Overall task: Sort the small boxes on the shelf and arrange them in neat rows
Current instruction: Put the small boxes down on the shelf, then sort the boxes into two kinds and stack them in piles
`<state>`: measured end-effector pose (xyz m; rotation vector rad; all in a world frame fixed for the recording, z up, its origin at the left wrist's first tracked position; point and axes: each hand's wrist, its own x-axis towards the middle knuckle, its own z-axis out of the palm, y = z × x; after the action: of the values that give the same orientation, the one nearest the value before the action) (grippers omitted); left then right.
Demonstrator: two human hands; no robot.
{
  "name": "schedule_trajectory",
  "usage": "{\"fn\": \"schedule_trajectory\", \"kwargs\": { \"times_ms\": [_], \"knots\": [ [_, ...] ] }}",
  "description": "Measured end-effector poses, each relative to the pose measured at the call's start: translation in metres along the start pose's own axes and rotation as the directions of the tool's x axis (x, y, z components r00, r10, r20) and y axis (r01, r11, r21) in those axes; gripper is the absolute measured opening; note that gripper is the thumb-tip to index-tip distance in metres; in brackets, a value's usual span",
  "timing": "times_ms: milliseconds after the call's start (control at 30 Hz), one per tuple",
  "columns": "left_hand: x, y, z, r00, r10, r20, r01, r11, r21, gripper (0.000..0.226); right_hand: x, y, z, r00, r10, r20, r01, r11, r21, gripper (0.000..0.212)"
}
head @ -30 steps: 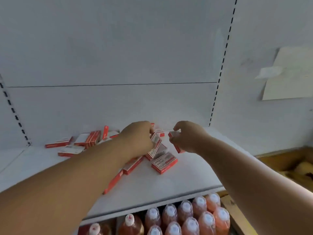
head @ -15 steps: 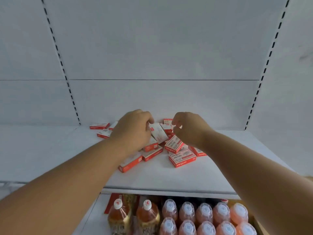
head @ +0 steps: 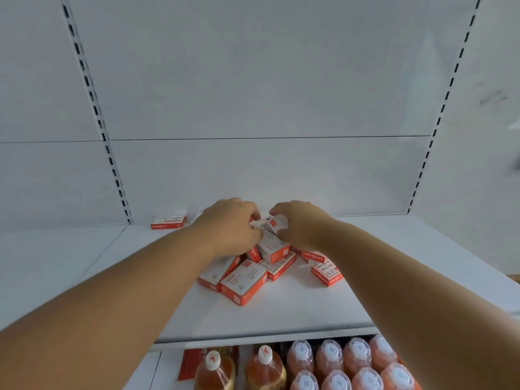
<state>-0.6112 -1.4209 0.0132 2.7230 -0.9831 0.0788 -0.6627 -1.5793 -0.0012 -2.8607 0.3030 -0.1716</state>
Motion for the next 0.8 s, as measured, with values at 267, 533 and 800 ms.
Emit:
{"fn": "schedule_trajectory", "kwargs": {
  "times_ms": [267,533,800],
  "knots": [
    [-0.011,-0.021,-0.020,0.954,0.184,0.237,-0.180,0.983,-0.037,0.026,-0.007,0.000,0.000,0.993,0.049,-0.106,-0.045,0.998,0.044,0.046],
    [-0.014,-0.051,-0.025,0.992,0.007,-0.124,-0.047,0.946,-0.321,0.018,-0.006,-0.045,-0.003,0.982,-0.107,-0.157,0.117,0.991,0.058,0.031],
    [-0.022,-0.091,-0.013,0.926,-0.367,-0.088,0.112,0.491,-0.864,0.021,-0.016,-0.083,0.001,0.987,-0.142,-0.073,0.149,0.983,0.105,0.011]
  ]
}}
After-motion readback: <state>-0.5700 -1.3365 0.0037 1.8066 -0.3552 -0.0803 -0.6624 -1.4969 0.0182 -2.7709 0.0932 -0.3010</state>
